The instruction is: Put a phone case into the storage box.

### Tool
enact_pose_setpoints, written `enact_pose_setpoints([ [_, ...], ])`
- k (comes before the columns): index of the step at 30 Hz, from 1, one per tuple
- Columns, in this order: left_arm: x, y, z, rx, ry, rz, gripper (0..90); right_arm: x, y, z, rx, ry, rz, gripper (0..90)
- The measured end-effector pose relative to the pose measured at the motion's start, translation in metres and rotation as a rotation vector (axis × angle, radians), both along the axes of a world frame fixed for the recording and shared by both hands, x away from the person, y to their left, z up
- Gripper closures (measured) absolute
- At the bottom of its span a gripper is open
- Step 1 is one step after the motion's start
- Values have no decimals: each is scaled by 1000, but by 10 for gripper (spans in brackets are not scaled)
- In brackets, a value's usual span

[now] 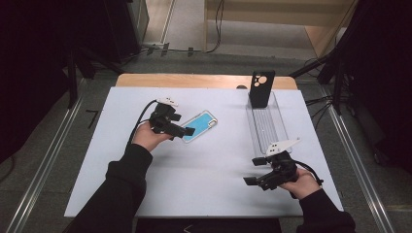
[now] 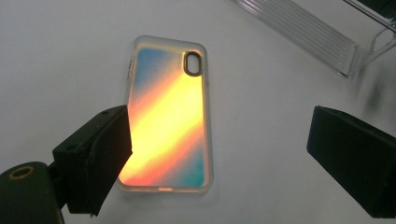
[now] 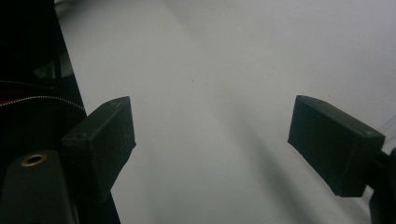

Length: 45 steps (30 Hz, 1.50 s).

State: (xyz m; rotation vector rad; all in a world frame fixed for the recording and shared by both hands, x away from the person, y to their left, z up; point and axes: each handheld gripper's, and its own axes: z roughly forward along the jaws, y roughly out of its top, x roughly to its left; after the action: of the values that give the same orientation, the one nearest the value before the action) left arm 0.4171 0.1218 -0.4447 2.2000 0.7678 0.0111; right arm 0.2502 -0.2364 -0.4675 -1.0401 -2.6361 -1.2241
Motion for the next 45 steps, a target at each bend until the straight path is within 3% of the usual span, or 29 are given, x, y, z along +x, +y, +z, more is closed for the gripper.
enact_pose_setpoints([
  [4,9,-4,-3,9,15,-3,78,0,2,-1,-7,6,5,129],
  [8,17,-10,-7,56,-16,3,79,-1,3,-1,-6,8,9,130],
  [18,31,-23,-15,80,-20,3,82,-1,2,-1,-4,4,4,129],
  [22,32,-27,-21,86,-10,5,82,-1,2,-1,-5,3,6,129],
  [41,31,-41,-50,216,7,-15,82,-1,2,-1,-8,11,6,129],
  [45,30,-42,-51,230,-13,-20,81,-1,2,-2,-14,16,6,129],
])
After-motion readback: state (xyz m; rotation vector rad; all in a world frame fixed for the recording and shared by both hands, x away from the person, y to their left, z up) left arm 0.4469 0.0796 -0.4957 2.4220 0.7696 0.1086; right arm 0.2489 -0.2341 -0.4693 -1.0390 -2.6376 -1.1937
